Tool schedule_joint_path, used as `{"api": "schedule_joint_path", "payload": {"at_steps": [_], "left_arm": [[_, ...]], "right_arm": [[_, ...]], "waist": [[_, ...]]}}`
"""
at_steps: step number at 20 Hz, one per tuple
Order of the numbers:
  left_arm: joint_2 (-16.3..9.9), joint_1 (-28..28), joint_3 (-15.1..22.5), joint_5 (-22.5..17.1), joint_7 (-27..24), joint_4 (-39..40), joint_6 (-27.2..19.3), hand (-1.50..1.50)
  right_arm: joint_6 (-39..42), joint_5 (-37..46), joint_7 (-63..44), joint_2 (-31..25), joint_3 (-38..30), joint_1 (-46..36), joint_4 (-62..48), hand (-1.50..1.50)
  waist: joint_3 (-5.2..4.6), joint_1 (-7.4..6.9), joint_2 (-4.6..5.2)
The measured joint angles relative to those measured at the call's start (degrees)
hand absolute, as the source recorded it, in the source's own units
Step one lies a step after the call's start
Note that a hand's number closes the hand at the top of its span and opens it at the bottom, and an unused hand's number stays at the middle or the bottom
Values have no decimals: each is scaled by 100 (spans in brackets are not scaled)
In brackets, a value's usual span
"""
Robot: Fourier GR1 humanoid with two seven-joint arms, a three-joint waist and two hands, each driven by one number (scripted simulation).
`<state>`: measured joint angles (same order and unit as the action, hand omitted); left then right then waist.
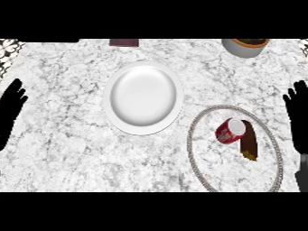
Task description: Pick the can from the placemat and place it in the plate
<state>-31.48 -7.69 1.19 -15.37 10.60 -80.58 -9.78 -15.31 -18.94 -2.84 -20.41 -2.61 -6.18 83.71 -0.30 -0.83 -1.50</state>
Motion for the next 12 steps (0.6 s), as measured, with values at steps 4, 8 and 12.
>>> {"api": "schedule_joint_path", "payload": {"at_steps": [4,8,12], "left_arm": [[166,-223,156,228,-111,-185,-36,0],[372,-522,475,443,-292,-305,-26,0],[598,-671,713,554,-362,-299,-24,0]], "right_arm": [[-791,375,-325,419,230,-625,214,-150],[-1153,1380,-442,117,804,-1163,-84,150],[-1927,2610,-987,268,1520,-1282,-597,-150]], "waist": [[16,25,99],[-96,-67,200],[-51,-65,207]]}}
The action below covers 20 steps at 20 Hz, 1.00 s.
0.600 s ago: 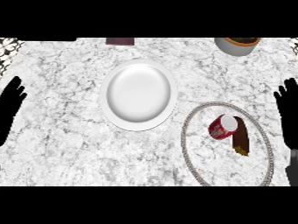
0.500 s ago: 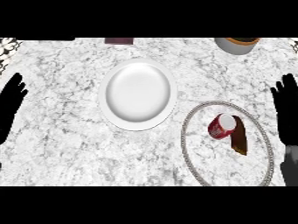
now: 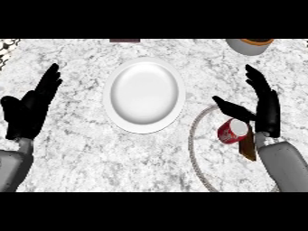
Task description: Pick the can from the placemat and place it in the plate
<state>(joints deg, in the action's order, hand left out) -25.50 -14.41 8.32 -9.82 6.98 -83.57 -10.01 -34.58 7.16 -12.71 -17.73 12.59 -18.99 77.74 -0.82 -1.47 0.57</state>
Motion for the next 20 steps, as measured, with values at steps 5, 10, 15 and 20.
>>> {"api": "schedule_joint_path", "payload": {"at_steps": [5,10,15,20], "left_arm": [[302,21,139,224,-164,123,-116,0],[391,102,128,280,-154,94,-119,0],[368,96,-3,275,-195,211,-62,0],[437,89,42,352,-163,209,-104,0]], "right_arm": [[-958,1156,-594,811,715,-69,-383,-150],[-1228,2716,-1651,747,1206,20,-182,-150],[-272,3762,-3048,248,1225,52,944,-150],[1386,3814,-4365,-35,1270,-74,1637,-150]], "waist": [[52,87,-42],[54,177,-93],[57,287,-122],[55,311,-133]]}}
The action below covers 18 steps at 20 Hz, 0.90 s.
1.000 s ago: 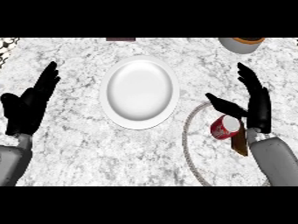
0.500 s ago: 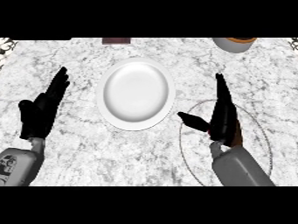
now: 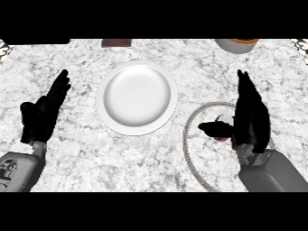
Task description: Pick the can from the placemat and place it in the plate
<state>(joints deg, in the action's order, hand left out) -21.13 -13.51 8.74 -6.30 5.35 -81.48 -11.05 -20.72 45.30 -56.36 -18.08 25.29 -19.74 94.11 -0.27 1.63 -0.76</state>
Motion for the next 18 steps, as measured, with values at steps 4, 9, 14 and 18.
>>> {"api": "schedule_joint_path", "payload": {"at_steps": [4,9,14,18], "left_arm": [[36,-37,2,48,-25,45,7,0],[108,-55,9,127,-94,101,9,0],[247,-94,67,200,35,1,-6,0],[266,-139,16,242,9,35,70,0]], "right_arm": [[1112,-437,-611,-186,-198,-155,539,-150],[1893,-895,-955,-289,-414,-132,875,-150],[2271,-1178,-1039,-267,-686,-102,930,-150],[2430,-1261,-871,-211,-823,0,650,-150]], "waist": [[7,-26,21],[13,-72,41],[20,-125,56],[21,-151,68]]}}
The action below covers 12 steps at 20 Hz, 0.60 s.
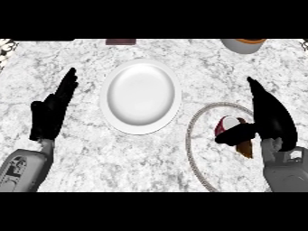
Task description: Pick the can from the placemat and place it in the plate
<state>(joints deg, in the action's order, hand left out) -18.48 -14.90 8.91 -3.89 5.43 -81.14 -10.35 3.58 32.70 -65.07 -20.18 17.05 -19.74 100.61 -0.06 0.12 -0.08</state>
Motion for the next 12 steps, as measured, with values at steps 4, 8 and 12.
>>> {"api": "schedule_joint_path", "payload": {"at_steps": [4,8,12], "left_arm": [[0,43,-70,21,-26,11,45,0],[-4,126,-131,44,-2,-95,111,0],[77,147,-187,132,12,-145,146,0]], "right_arm": [[188,-78,76,71,-71,30,-384,-150],[248,37,193,278,-38,128,-792,-150],[260,160,377,428,-99,272,-1117,-150]], "waist": [[2,-21,6],[3,-33,7],[5,-25,9]]}}
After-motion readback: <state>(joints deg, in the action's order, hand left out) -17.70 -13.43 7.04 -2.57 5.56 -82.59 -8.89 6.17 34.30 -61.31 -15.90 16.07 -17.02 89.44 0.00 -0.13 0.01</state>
